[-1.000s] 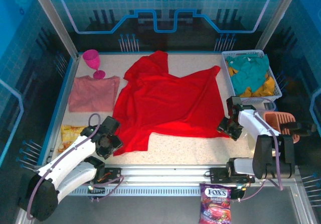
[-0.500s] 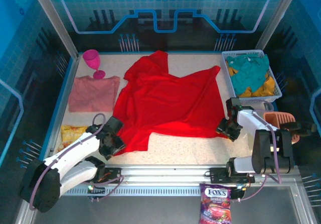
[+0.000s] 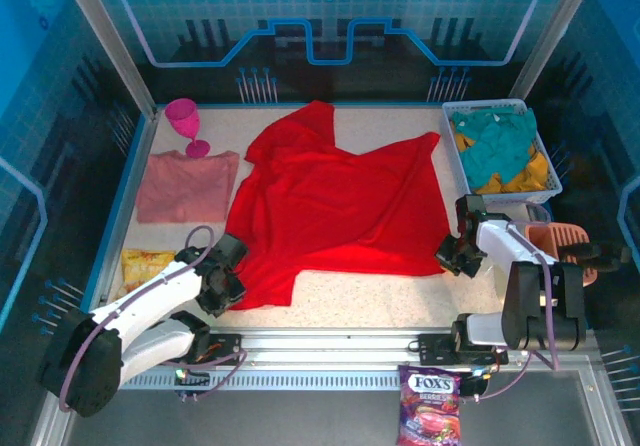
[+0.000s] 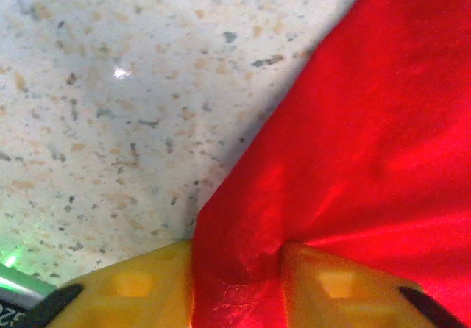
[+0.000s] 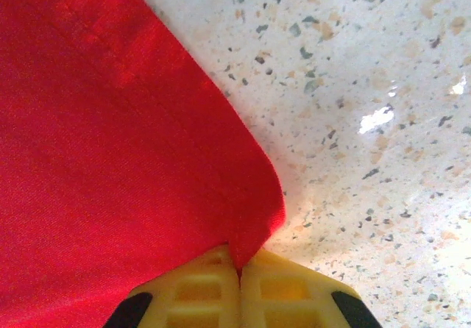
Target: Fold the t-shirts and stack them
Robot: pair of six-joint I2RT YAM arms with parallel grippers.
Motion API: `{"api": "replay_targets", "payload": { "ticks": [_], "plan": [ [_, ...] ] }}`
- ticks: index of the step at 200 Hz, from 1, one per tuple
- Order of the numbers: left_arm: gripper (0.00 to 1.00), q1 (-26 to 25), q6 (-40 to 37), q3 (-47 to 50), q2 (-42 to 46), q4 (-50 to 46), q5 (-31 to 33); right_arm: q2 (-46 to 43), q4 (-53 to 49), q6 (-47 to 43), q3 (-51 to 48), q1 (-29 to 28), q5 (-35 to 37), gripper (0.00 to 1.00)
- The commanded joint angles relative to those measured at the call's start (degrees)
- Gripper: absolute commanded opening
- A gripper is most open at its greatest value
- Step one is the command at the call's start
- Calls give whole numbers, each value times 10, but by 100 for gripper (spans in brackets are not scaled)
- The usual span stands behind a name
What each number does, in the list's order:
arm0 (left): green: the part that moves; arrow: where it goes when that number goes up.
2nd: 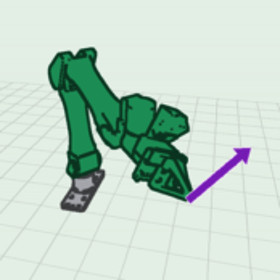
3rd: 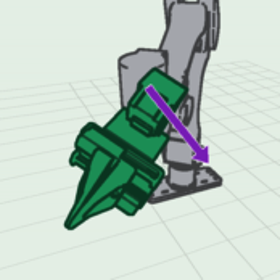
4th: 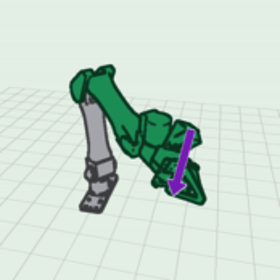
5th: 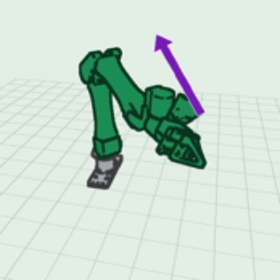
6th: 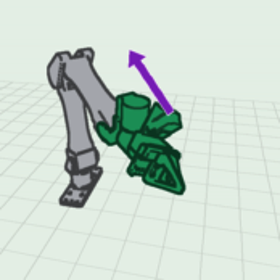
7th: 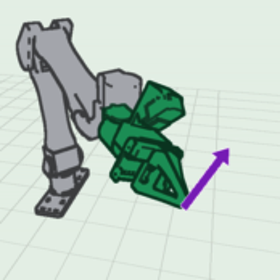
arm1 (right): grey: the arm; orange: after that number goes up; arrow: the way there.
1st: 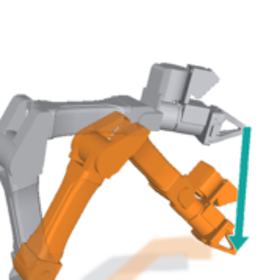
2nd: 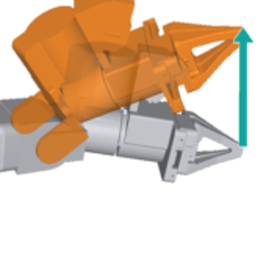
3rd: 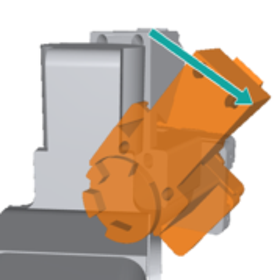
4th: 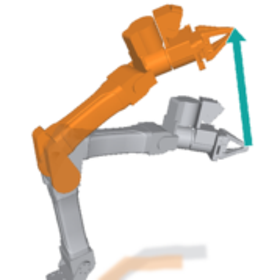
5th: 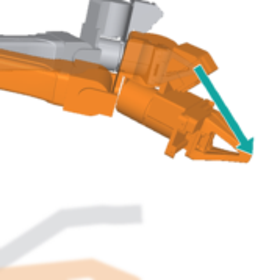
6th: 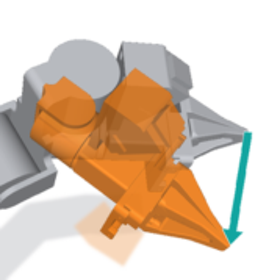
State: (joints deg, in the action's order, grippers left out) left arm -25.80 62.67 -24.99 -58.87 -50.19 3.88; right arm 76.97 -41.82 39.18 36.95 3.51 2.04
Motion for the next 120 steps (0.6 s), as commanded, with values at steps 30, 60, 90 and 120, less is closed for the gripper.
{"api": "replay_targets", "payload": {
  "ticks": [30, 60, 90, 120],
  "plan": [
    [0, -48, 26, 4, 1, 44, -45, -28, -42, -30, 17, 9, 13, 0],
    [0, -112, 95, 7, 74, 11, -31, -49, -56, -33, 24, 10, 11, 0],
    [3, -98, 77, 7, 97, 6, 1, -61, -51, -38, 18, 4, 4, 0],
    [0, -79, 43, -15, 68, 34, -27, -65, -58, -53, 28, 4, -31, 0]
  ]
}}
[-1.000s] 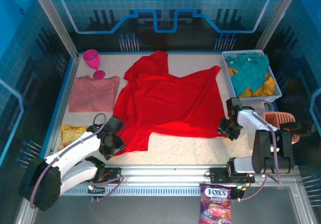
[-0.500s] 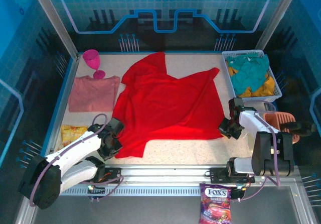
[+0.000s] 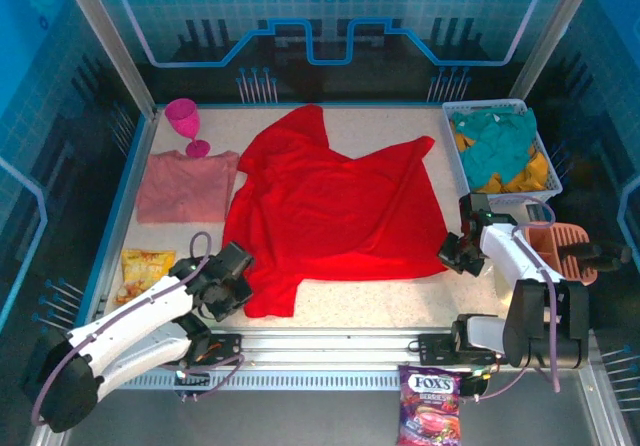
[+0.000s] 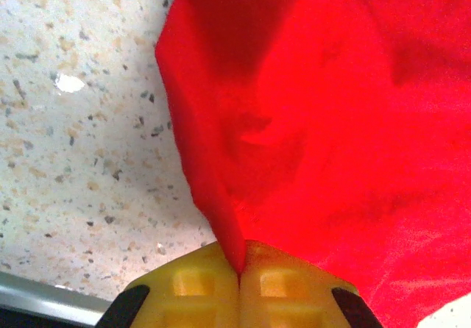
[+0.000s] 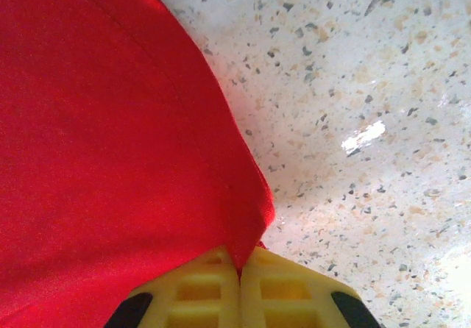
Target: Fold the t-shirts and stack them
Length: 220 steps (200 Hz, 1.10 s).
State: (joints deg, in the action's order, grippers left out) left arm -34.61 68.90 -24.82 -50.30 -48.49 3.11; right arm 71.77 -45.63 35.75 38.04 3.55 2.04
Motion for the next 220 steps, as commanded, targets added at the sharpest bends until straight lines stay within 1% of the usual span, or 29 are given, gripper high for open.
{"api": "replay_targets", "payload": {
  "ticks": [1, 28, 53, 68, 77, 117, 130, 147, 175, 203, 220],
  "plan": [
    [0, 9, -20, -18, -18, 17, -20, -14, -20, -20, 18, 3, -32, 0],
    [0, 9, -66, -81, -24, -39, 0, -42, -32, -32, 33, 1, -62, 0],
    [0, 10, -123, -162, 9, -78, 55, -92, -49, -45, 76, -21, -62, 0],
    [0, 14, -157, -231, 13, -116, 96, -113, -65, -61, 120, -27, -61, 0],
    [0, 17, -184, -276, 6, -129, 114, -123, -77, -71, 163, -29, -55, 0],
    [0, 19, -294, -484, -47, -150, 164, -146, -112, -110, 325, -30, -12, 0],
    [0, 19, -324, -554, -66, -157, 179, -150, -114, -125, 373, -30, -12, 0],
    [0, 19, -358, -641, -86, -155, 178, -151, -121, -140, 433, -29, -8, 0],
    [0, 19, -406, -765, -116, -156, 162, -155, -130, -170, 519, -28, -41, 0],
    [0, 19, -468, -836, -117, -143, 141, -173, -121, -194, 574, -30, -74, 0],
    [0, 19, -501, -886, -112, -142, 132, -190, -103, -195, 589, -34, -93, 0]
  ]
}}
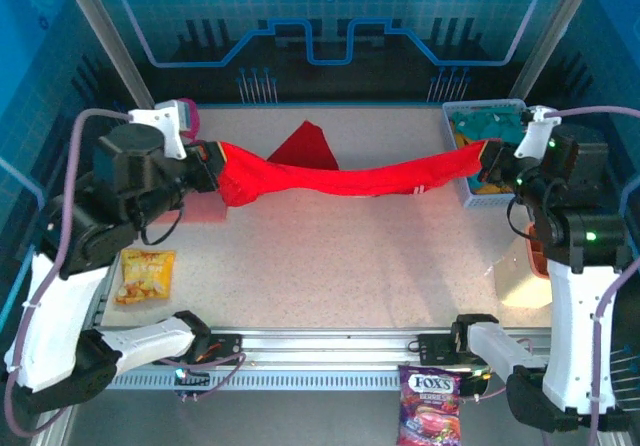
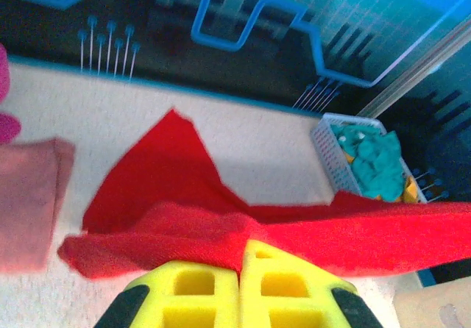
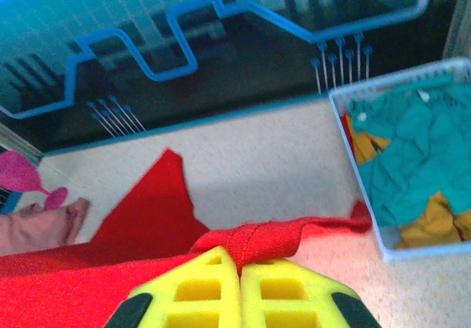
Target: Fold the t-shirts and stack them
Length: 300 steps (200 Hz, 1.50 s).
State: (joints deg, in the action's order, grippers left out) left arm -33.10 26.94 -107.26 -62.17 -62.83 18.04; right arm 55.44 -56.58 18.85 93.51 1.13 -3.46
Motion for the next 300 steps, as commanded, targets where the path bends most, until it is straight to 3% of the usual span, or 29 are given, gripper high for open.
{"api": "replay_targets", "payload": {
  "ticks": [1, 39, 75, 96, 152, 165, 182, 202, 224, 243, 267, 300],
  "plan": [
    [0, 4, -83, -64, 6, 1, -17, -28, 8, -25, 34, -10, -39, 0],
    [0, 4, -128, -214, -21, -11, -36, -52, 32, -8, 94, -10, -50, 0],
    [0, 4, -170, -374, -85, -12, -47, -19, 1, -3, 191, -10, -34, 0],
    [0, 4, -183, -413, -108, 7, -43, -5, -10, 9, 211, -10, -27, 0],
    [0, 22, -194, -277, -134, 53, -5, 49, -9, 25, 138, -10, -1, 0],
    [0, 79, -178, -231, -141, 75, -43, 70, 13, 30, 100, -10, -10, 0],
    [0, 181, -141, -160, -163, 114, -141, 106, 51, 39, 47, -10, -19, 0],
    [0, 237, -135, -77, -201, 175, -176, 151, 122, 52, -25, -10, -29, 0],
    [0, 286, -109, -25, -275, 243, -229, 234, 188, 61, -63, -8, -33, 0],
    [0, 303, -108, -42, -368, 273, -242, 312, 240, 61, -64, -12, -31, 0],
    [0, 309, -109, -153, -511, 259, -259, 427, 275, 62, -15, -12, -27, 0],
    [0, 318, -88, -393, -708, 177, -283, 571, 275, 52, 110, -8, -51, 0]
  ]
}}
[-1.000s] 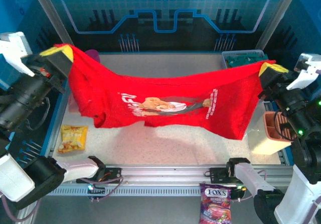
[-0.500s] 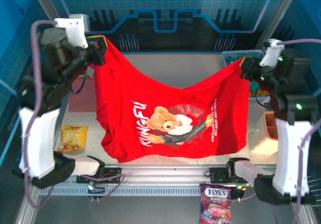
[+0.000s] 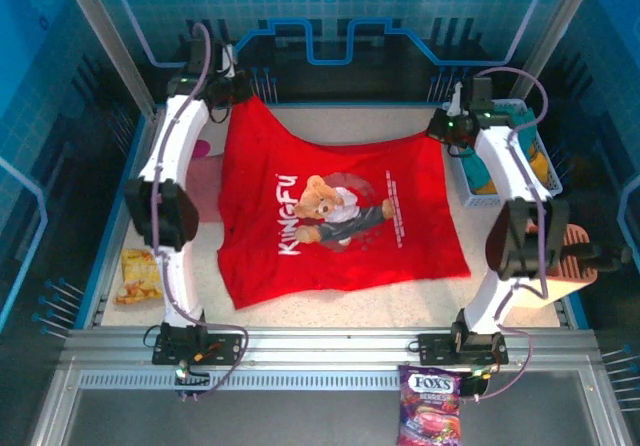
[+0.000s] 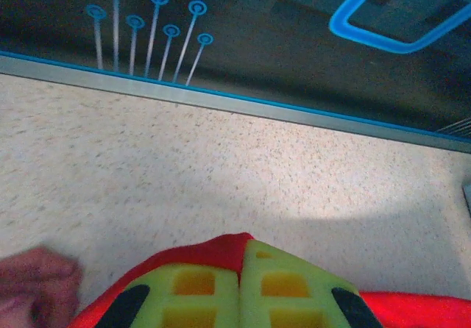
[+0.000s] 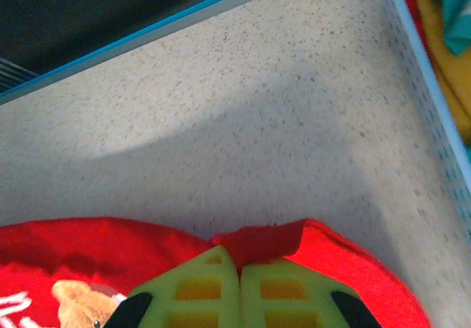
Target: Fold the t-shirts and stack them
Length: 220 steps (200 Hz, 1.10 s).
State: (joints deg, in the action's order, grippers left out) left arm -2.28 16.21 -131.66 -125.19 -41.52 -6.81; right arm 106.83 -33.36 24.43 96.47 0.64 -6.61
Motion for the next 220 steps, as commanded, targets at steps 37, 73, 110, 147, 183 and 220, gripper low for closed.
{"api": "replay_targets", "payload": {
  "ticks": [37, 73, 110, 147, 183, 220],
  "plan": [
    [0, 23, 73, -171, -103, -60, -65, 112, 21, -8, 130, 7, -37, 0],
    [0, 14, 121, 88, 29, 25, -65, 104, 30, 1, 72, 30, -56, 0],
    [0, -12, 174, 268, 141, 63, -41, 105, 5, -1, 59, 49, -68, 0],
    [0, -21, 221, 398, 209, 93, -28, 106, -16, 13, 49, 72, -67, 0],
    [0, -22, 248, 461, 243, 111, -42, 110, -23, 11, 35, 77, -70, 0],
    [0, -22, 251, 503, 257, 111, -31, 111, -19, 9, 12, 68, -63, 0]
  ]
}}
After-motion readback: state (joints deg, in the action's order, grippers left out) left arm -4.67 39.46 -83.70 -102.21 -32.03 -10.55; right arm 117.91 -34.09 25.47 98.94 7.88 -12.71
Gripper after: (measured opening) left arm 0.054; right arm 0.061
